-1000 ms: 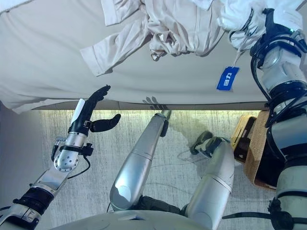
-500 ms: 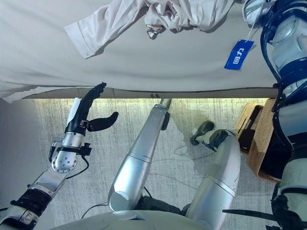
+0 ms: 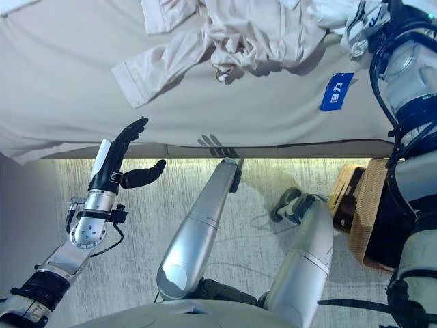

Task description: Pick up the clothes from the bed and place them into the basket

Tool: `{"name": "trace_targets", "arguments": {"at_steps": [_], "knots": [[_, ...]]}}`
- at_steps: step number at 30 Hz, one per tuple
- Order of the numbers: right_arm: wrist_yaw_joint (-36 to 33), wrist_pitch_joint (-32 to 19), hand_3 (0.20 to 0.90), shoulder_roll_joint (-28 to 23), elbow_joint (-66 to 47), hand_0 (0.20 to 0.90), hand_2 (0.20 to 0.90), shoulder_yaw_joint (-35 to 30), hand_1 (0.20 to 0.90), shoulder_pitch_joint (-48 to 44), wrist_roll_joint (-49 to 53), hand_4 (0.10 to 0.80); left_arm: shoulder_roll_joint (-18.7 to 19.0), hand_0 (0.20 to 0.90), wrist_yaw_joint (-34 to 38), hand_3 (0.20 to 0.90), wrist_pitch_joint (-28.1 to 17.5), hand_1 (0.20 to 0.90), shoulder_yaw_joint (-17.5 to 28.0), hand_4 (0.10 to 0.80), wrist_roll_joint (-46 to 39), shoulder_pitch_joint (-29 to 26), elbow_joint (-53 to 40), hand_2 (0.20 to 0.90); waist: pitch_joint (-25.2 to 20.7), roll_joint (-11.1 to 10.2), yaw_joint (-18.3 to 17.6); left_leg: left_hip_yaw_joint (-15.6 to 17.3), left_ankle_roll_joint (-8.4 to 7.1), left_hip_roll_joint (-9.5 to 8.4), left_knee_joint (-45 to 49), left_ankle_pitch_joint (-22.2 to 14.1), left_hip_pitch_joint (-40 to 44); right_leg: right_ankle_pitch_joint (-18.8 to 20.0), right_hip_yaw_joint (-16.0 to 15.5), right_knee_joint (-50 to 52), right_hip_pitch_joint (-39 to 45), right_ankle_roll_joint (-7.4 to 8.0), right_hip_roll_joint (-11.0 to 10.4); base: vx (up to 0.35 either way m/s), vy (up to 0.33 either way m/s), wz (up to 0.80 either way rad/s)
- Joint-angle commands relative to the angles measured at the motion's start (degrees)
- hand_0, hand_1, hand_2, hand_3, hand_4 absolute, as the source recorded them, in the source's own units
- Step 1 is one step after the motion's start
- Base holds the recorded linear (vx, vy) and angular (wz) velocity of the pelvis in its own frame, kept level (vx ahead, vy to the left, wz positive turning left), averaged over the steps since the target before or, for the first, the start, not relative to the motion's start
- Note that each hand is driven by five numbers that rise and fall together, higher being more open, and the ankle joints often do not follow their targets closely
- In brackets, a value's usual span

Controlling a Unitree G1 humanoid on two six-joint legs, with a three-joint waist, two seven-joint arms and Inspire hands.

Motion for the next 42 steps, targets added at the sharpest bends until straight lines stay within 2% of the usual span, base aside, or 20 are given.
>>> {"name": "trace_targets", "arguments": {"at_steps": [1, 5, 6, 11, 19, 24, 31, 32, 33, 38, 42], "knots": [[-3.6, -2.2, 0.2, -6.0, -2.0, 0.3, 0.3, -1.7, 0.3, -6.4, 1.1, 0.1, 1.7, 0.9, 0.4, 0.9, -3.9, 0.9, 4.4, 0.8, -2.8, 1.6, -4.3, 0.9, -2.8, 0.2, -1.0, 4.5, 2.65, -0.21, -5.0, -3.9, 11.3, 4.0, -4.4, -6.4, 9.9, 0.1, 3.4, 0.07, 0.059, -0.03], [-1.8, -3.8, 0.2, -7.4, -0.8, 0.3, 0.3, -3.6, 0.3, -4.6, 0.7, 0.1, 1.2, 0.9, -1.1, 0.9, -2.9, 0.9, 4.2, 0.8, -2.6, 1.2, -3.6, 0.9, -3.7, -1.2, -1.0, 4.2, 2.18, 0.3, -10.5, -2.2, 18.2, 5.3, -5.3, -11.6, 17.3, 0.51, 2.8, 0.04, 0.038, 0.0], [-1.0, -4.2, 0.2, -7.9, -0.7, 0.3, 0.3, -4.2, 0.3, -3.8, 0.9, 0.1, 1.0, 0.9, -1.4, 0.9, -2.6, 0.9, 3.9, 0.8, -1.8, 1.2, -3.3, 0.9, -5.2, -1.8, -1.1, 4.6, 2.23, 0.93, -14.8, 0.4, 20.6, 7.7, -6.3, -15.7, 19.9, 0.05, 2.8, -0.009, 0.051, -0.02], [1.5, -4.4, 0.2, -9.2, -0.5, 0.3, 0.3, -5.7, 0.3, -1.4, 1.9, 0.1, 0.6, 0.9, -1.9, 0.9, -0.6, 0.9, 2.7, 0.8, -1.3, 0.6, -2.3, 0.9, -9.0, -3.8, -1.5, 4.3, 1.04, 2.26, -23.7, 3.3, 28.6, 10.6, -7.7, -26.9, 29.3, 0.64, 4.1, 0.072, 0.014, -0.06], [5.5, -5.9, 0.2, -10.1, 0.7, 0.3, 0.3, -9.8, 0.3, 2.5, 5.4, 0.1, -0.7, 0.9, -3.6, 0.9, 0.5, 0.9, 2.0, 0.8, -0.7, -0.4, -0.3, 0.9, -14.1, -6.0, -2.9, 4.6, -0.03, 3.25, -35.1, 4.7, 38.7, 14.4, -7.3, -41.5, 39.9, 2.25, 6.4, 0.063, 0.026, -0.04], [7.4, -7.2, 0.2, -9.8, 0.4, 0.3, 0.3, -13.7, 0.3, 7.0, 7.1, 0.1, -1.5, 0.9, -4.1, 0.9, 0.8, 0.9, 1.9, 0.8, -0.1, -1.0, 1.0, 0.9, -16.1, -6.8, -3.9, 5.6, -0.26, 3.49, -38.3, 5.1, 42.2, 15.5, -6.7, -45.8, 43.3, 3.03, 7.1, 0.039, 0.023, -0.02], [9.2, -8.3, 0.2, -7.8, 0.4, 0.3, 0.3, -16.9, 0.3, 12.3, 7.7, 0.1, -2.5, 0.9, -4.9, 0.9, 1.3, 0.9, 1.9, 0.8, 0.5, -2.0, 2.1, 0.9, -17.9, -7.5, -4.5, 6.2, 0.24, 3.54, -40.5, 5.2, 44.9, 16.4, -6.4, -47.8, 45.5, 3.72, 7.0, 0.007, 0.019, 0.02], [9.4, -8.3, 0.598, -7.4, 0.1, 0.641, 0.641, -17.5, 0.641, 13.1, 7.1, 0.498, -2.5, 0.9, -5.0, 0.9, 1.3, 0.9, 2.0, 0.8, 0.5, -2.1, 2.2, 0.9, -18.0, -7.6, -4.6, 6.3, 0.3, 3.54, -40.5, 5.1, 45.1, 16.5, -6.3, -47.8, 45.7, 3.79, 7.0, 0.0, 0.0, 0.0], [9.7, -8.4, 0.9, -7.3, 0.0, 0.9, 0.9, -17.7, 0.9, 13.6, 6.8, 0.8, -2.5, 0.9, -5.0, 0.9, 1.1, 0.9, 2.1, 0.8, 0.6, -2.1, 2.4, 0.9, -18.1, -7.7, -4.6, 6.3, 0.32, 3.52, -40.5, 5.1, 45.3, 16.5, -6.2, -47.9, 45.8, 3.82, 7.0, 0.0, 0.0, 0.0], [9.8, -7.9, 0.9, -7.0, -0.9, 0.9, 0.9, -18.1, 0.9, 14.9, 6.9, 0.8, -2.6, 0.9, -5.4, 0.9, 2.0, 0.9, 2.3, 0.8, 0.7, -2.3, 2.1, 0.9, -18.1, -8.0, -4.6, 6.5, 0.5, 3.63, -39.8, 4.3, 45.6, 16.2, -6.1, -47.5, 46.4, 3.69, 7.0, 0.021, 0.001, -0.01], [8.5, -7.5, 0.9, -6.8, 0.2, 0.9, 0.9, -17.7, 0.9, 13.8, 6.7, 0.8, -2.0, 0.9, -5.1, 0.9, 1.4, 0.9, 2.1, 0.8, 0.1, -2.8, 2.1, 0.9, -17.0, -7.4, -4.0, 5.9, 0.24, 3.49, -39.7, 4.7, 44.7, 16.2, -6.3, -47.6, 46.0, 3.7, 6.9, -0.067, -0.003, -0.08]]}}
